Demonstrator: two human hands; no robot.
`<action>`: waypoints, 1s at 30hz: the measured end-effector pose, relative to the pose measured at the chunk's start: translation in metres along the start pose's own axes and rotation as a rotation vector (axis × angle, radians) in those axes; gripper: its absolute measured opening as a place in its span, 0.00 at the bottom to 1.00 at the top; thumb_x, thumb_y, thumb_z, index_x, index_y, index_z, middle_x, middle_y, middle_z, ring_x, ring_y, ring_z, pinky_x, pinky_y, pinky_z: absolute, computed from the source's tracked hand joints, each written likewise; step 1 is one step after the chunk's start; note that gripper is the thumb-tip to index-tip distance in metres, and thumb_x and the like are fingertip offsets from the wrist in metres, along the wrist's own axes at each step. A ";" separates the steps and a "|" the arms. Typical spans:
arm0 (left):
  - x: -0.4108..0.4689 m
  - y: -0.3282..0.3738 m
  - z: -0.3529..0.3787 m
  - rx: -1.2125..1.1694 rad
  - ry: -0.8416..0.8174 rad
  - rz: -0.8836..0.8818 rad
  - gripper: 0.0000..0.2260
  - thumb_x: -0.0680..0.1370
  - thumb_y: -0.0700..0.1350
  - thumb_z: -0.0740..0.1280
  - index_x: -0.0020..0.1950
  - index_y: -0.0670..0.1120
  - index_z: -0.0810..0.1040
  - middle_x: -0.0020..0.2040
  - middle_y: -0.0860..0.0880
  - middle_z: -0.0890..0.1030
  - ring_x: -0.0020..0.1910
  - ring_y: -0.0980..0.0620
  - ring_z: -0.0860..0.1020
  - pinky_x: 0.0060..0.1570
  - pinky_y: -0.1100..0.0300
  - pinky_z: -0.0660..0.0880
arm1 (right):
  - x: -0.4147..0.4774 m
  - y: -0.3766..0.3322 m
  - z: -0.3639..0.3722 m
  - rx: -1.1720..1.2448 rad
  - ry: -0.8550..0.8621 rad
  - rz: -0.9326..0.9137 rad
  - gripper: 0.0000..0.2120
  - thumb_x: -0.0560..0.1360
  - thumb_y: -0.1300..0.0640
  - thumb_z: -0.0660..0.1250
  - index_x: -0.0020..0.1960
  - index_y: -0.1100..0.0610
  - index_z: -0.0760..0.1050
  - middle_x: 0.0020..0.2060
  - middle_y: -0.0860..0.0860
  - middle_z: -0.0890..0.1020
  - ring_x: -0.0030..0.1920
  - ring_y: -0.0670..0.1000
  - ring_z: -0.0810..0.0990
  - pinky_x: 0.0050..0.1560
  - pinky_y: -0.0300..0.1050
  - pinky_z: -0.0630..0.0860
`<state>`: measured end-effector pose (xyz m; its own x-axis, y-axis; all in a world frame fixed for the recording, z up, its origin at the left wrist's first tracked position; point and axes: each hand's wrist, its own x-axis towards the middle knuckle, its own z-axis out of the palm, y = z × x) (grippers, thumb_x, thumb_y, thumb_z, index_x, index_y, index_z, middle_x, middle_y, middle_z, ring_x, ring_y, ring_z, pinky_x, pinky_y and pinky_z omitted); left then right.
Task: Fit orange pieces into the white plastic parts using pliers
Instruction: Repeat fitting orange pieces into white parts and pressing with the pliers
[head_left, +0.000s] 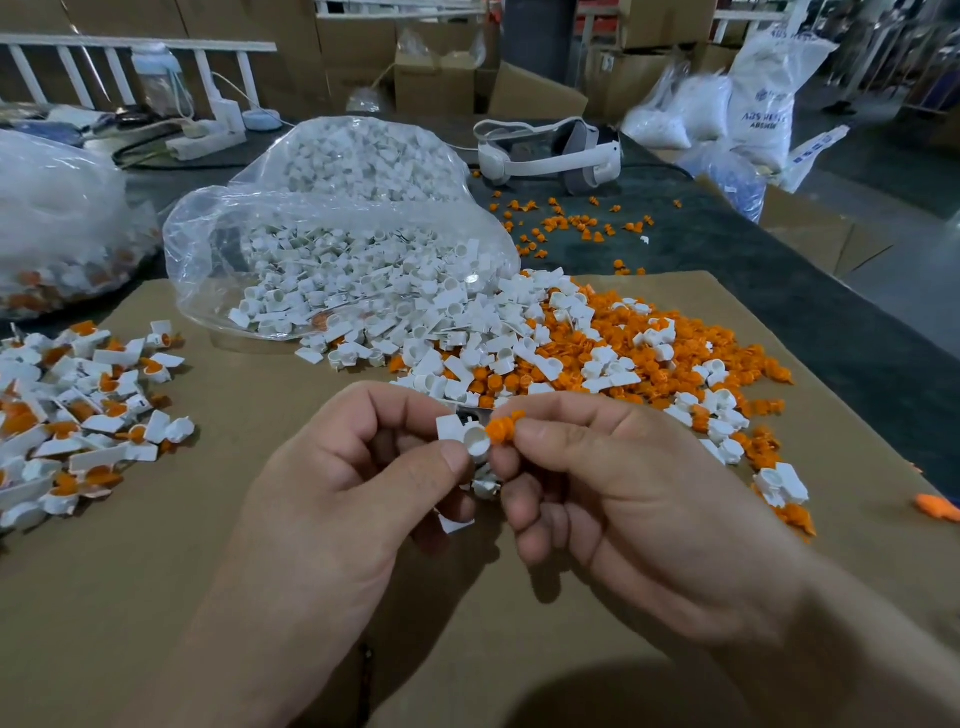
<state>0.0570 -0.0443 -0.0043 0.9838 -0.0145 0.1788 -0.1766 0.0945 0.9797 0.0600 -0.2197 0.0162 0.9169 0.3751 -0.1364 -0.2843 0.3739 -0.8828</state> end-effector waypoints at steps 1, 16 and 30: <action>-0.001 0.001 0.001 -0.009 -0.013 0.009 0.12 0.63 0.52 0.75 0.44 0.51 0.85 0.33 0.46 0.82 0.30 0.48 0.82 0.28 0.62 0.75 | 0.000 -0.001 0.000 0.042 -0.012 0.038 0.08 0.76 0.61 0.66 0.52 0.65 0.78 0.37 0.57 0.79 0.30 0.49 0.78 0.28 0.41 0.77; -0.003 0.007 0.007 0.015 0.026 0.036 0.10 0.61 0.52 0.74 0.41 0.53 0.84 0.30 0.46 0.81 0.27 0.52 0.80 0.24 0.63 0.73 | -0.003 -0.003 0.001 0.056 -0.077 0.039 0.07 0.77 0.61 0.65 0.50 0.65 0.76 0.35 0.56 0.79 0.29 0.48 0.77 0.26 0.40 0.77; -0.003 0.000 0.005 0.237 0.015 0.044 0.10 0.66 0.51 0.74 0.46 0.61 0.83 0.33 0.52 0.83 0.32 0.49 0.83 0.27 0.61 0.77 | -0.013 0.003 0.012 -1.505 0.300 -0.610 0.08 0.80 0.50 0.60 0.46 0.47 0.78 0.35 0.41 0.77 0.36 0.43 0.76 0.32 0.37 0.73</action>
<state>0.0535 -0.0491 -0.0042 0.9749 -0.0003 0.2225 -0.2203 -0.1414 0.9651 0.0441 -0.2130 0.0207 0.8532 0.2567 0.4541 0.4612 -0.7779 -0.4267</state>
